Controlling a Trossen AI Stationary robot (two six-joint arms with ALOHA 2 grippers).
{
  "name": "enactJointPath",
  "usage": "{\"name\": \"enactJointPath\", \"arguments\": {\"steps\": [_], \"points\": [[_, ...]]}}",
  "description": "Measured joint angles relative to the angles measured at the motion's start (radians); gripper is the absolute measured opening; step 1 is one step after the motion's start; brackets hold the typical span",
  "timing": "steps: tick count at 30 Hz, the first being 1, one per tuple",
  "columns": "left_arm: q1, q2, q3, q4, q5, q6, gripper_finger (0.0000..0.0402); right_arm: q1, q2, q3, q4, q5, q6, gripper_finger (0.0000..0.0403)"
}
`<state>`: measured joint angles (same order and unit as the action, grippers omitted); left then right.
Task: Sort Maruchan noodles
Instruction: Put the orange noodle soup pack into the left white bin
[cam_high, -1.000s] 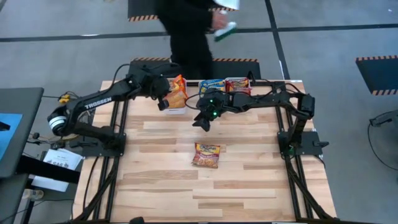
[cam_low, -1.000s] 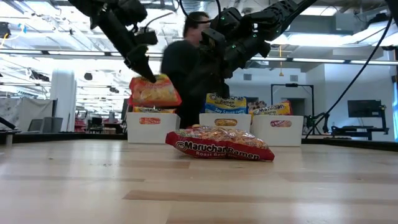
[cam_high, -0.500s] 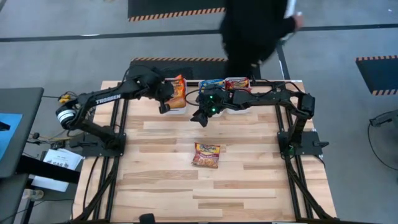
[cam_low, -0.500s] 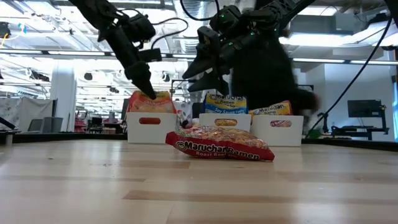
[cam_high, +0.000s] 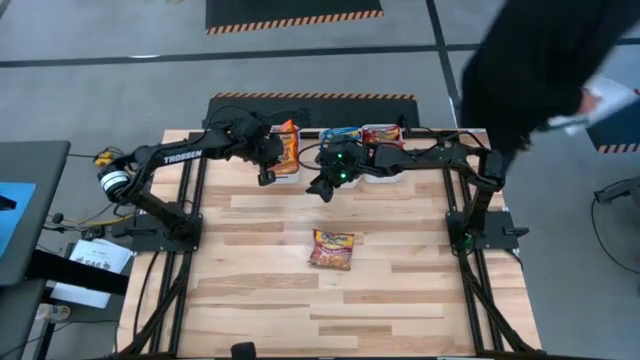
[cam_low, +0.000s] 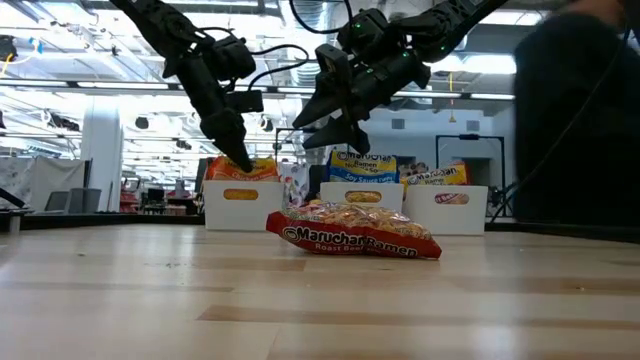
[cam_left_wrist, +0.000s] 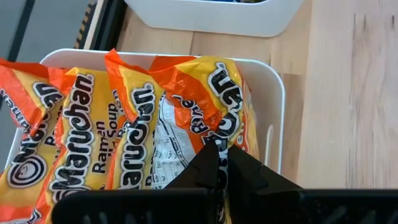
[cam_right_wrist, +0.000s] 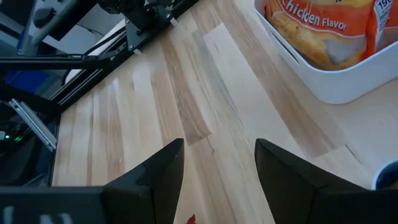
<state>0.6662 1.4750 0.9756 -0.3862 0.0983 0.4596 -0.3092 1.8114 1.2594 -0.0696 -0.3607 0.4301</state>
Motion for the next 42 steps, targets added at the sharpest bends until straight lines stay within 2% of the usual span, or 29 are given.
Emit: {"name": "enactJointPath", "arguments": {"steps": [7,16,22,28,34,38,42], "points": [[0.001,0.0,0.0,-0.018,0.041,-0.018,0.002,0.0,0.0,0.0,0.004,0.0,0.002,0.022],[0.001,-0.001,0.002,-0.046,0.027,-0.07,0.0109,0.0,0.0,0.0,0.004,0.0,0.008,0.022],[0.002,-0.002,0.103,-0.17,-0.077,-0.088,0.0151,0.0,0.0,0.0,0.003,-0.004,0.017,0.022],[0.001,-0.002,0.224,-0.276,-0.08,-0.082,0.0157,0.0,0.002,0.061,-0.051,-0.01,0.017,0.022],[0.001,-0.003,0.378,-0.436,-0.056,-0.109,0.0153,-0.013,0.002,0.199,-0.245,-0.087,-0.037,0.022],[0.001,-0.003,0.457,-0.495,0.024,-0.163,0.0153,-0.028,0.002,0.293,-0.463,-0.129,-0.156,0.022],[0.001,-0.015,0.482,-0.569,0.108,-0.202,0.0153,-0.046,0.001,0.36,-0.711,-0.135,-0.251,0.022]]}}
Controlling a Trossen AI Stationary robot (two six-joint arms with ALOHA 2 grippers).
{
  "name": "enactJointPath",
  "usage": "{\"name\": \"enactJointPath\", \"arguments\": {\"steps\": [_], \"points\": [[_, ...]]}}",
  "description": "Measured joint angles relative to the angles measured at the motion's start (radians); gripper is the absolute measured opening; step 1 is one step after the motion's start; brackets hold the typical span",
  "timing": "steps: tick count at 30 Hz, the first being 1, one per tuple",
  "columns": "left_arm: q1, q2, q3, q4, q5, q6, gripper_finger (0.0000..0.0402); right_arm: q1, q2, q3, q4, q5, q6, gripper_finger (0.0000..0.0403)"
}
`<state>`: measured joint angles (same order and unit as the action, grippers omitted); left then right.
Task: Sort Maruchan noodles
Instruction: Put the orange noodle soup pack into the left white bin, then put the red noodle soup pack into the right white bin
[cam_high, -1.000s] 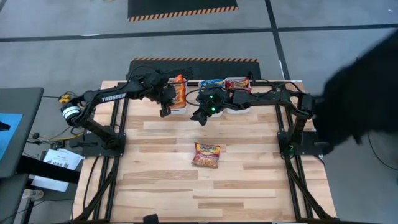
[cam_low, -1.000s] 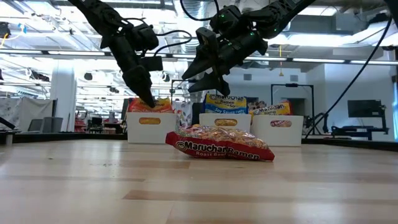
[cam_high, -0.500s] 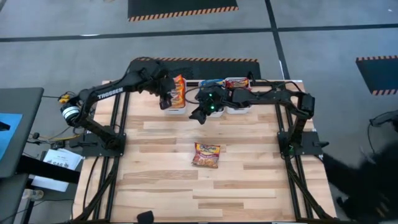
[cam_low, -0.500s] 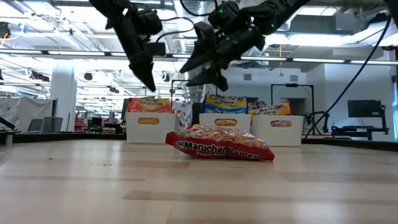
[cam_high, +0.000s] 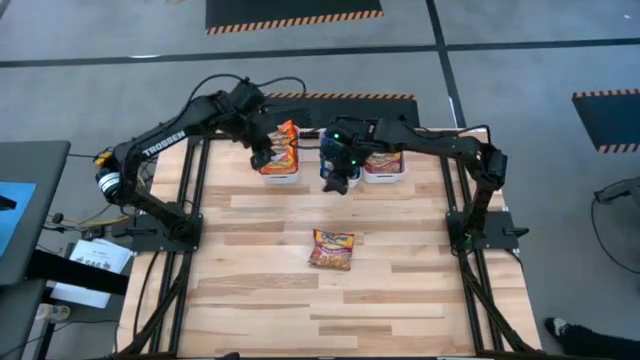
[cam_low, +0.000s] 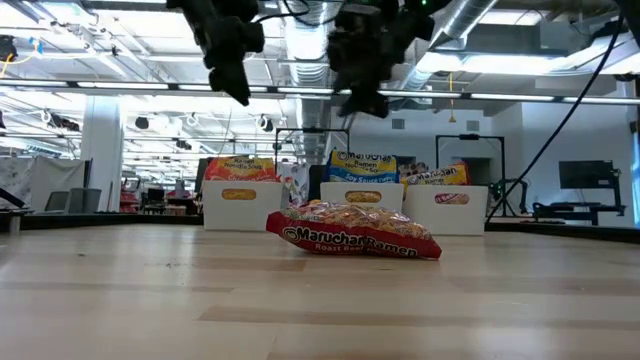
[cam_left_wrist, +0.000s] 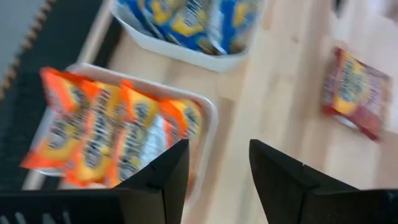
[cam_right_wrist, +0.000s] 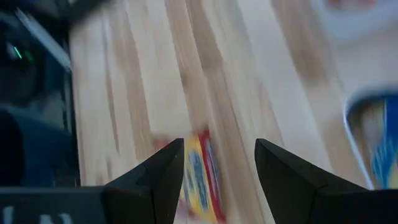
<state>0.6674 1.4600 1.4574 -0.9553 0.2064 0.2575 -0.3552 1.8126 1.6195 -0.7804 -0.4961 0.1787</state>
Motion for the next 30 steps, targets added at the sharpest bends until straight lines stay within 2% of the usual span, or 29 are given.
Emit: {"name": "enactJointPath", "arguments": {"steps": [6,10,15,20,30], "points": [[0.0,-0.032,-0.027,-0.074,0.103,-0.056,0.0153,-0.002,-0.018,-0.001,-0.286,0.048,-0.169,0.022],[-0.004,-0.07,-0.051,-0.074,0.111,-0.135,0.0153,0.007,-0.071,-0.088,-0.284,0.061,-0.224,0.022],[-0.017,-0.108,-0.055,-0.066,0.103,-0.224,0.0152,-0.001,-0.229,-0.297,-0.169,-0.025,-0.236,0.022],[-0.047,-0.12,-0.055,-0.003,0.084,-0.304,0.0152,-0.006,-0.361,-0.497,0.055,-0.051,-0.118,0.022],[-0.129,-0.12,-0.055,0.003,0.083,-0.384,0.0152,0.088,-0.406,-0.714,0.242,-0.086,0.015,0.022]]}}
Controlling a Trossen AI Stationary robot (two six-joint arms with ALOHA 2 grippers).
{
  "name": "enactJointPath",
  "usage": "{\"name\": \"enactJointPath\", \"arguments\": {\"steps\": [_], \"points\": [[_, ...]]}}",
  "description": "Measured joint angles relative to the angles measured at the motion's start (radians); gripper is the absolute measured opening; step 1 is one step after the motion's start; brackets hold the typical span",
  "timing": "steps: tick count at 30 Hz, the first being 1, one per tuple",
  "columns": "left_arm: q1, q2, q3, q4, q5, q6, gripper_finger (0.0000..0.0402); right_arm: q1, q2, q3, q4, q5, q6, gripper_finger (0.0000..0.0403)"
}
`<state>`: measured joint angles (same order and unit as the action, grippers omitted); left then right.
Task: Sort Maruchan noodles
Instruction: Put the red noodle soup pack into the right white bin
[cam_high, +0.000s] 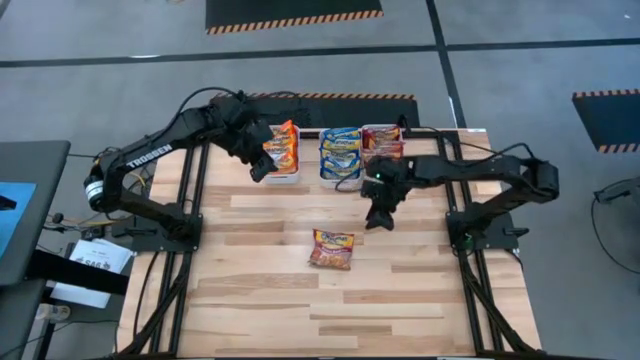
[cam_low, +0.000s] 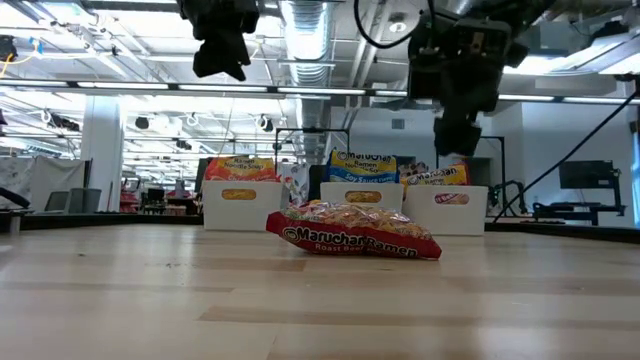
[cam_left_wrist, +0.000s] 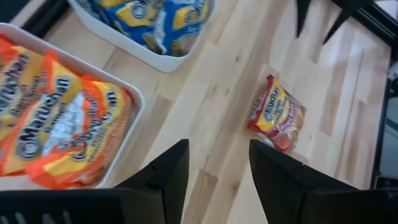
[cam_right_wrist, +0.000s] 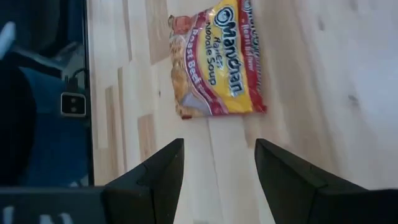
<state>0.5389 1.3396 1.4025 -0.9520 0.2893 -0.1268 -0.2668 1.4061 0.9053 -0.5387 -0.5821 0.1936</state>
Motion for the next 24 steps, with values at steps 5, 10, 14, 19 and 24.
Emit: {"name": "enactJointPath", "arguments": {"steps": [5,10,14,19,24], "points": [[-0.047,0.0,0.0,0.0,-0.006,0.017,0.0152,0.047,0.057,-0.094,0.273,0.0,0.211,0.022],[-0.083,0.001,0.0,-0.005,-0.008,0.053,0.0152,0.074,0.143,-0.114,0.474,0.003,0.33,0.022],[-0.101,0.001,0.0,-0.011,-0.016,0.08,0.0152,0.085,0.222,-0.112,0.54,0.004,0.334,0.022],[-0.111,0.001,0.0,-0.036,-0.035,0.105,0.0152,0.066,0.293,-0.098,0.548,0.018,0.407,0.022],[-0.113,0.001,0.0,-0.051,-0.041,0.108,0.0152,0.057,0.301,-0.099,0.562,0.031,0.423,0.022]]}}
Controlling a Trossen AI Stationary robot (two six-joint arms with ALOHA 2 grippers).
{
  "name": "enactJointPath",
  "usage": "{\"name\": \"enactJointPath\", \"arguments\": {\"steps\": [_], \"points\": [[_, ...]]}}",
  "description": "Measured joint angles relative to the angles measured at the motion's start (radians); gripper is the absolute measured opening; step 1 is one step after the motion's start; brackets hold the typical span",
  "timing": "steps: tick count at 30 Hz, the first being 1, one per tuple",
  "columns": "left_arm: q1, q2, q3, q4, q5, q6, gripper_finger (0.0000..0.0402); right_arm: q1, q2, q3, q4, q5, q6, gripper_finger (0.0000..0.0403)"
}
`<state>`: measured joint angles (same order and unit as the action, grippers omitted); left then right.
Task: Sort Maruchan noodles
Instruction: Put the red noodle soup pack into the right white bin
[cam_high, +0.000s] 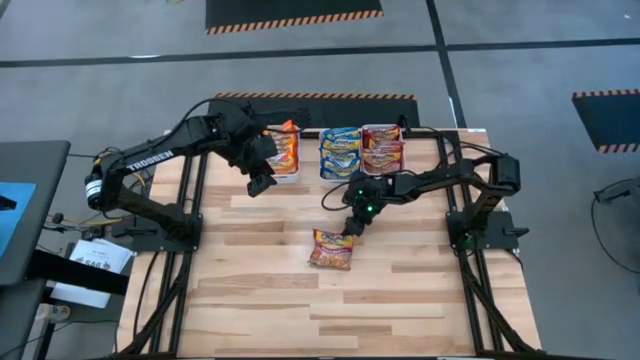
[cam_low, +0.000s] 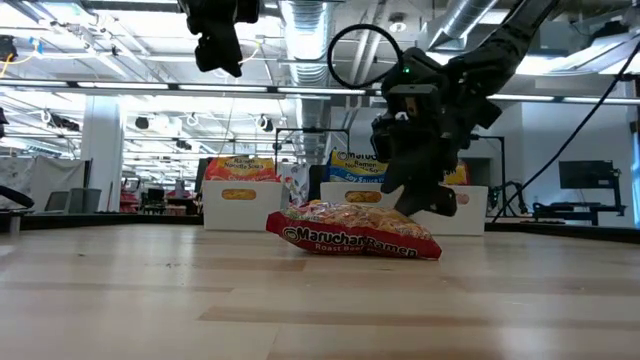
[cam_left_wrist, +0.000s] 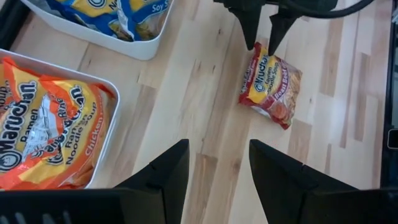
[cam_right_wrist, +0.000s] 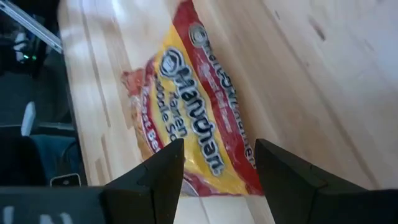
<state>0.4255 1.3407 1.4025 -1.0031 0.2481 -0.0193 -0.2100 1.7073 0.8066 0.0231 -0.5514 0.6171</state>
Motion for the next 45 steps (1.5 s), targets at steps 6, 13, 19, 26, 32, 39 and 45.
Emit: {"name": "enactJointPath", "arguments": {"steps": [6,13,19,26,32,39,45], "points": [[0.0,0.0,0.0,-0.01,0.0,0.0,0.0152,0.008,0.003,0.0,-0.043,0.038,-0.035,0.022],[0.0,0.0,0.0,-0.01,-0.001,0.016,0.0152,0.063,0.073,0.001,-0.003,0.027,-0.038,0.022],[0.0,0.0,0.0,-0.009,-0.01,0.027,0.0152,0.084,0.112,0.005,0.04,0.026,0.014,0.022],[0.0,0.0,0.0,-0.009,-0.053,0.027,0.0153,0.087,0.116,0.002,0.043,0.06,0.075,0.0152],[0.0,0.0,0.0,-0.009,-0.053,0.027,0.0153,0.102,0.119,0.002,0.044,0.068,0.096,0.0034],[0.0,0.0,0.0,-0.025,-0.053,0.028,0.0153,0.115,0.063,0.011,0.013,0.116,0.138,0.0009],[0.0,0.0,0.0,-0.039,-0.053,0.077,0.0153,0.133,-0.062,0.048,-0.144,0.255,0.116,0.0006]]}}
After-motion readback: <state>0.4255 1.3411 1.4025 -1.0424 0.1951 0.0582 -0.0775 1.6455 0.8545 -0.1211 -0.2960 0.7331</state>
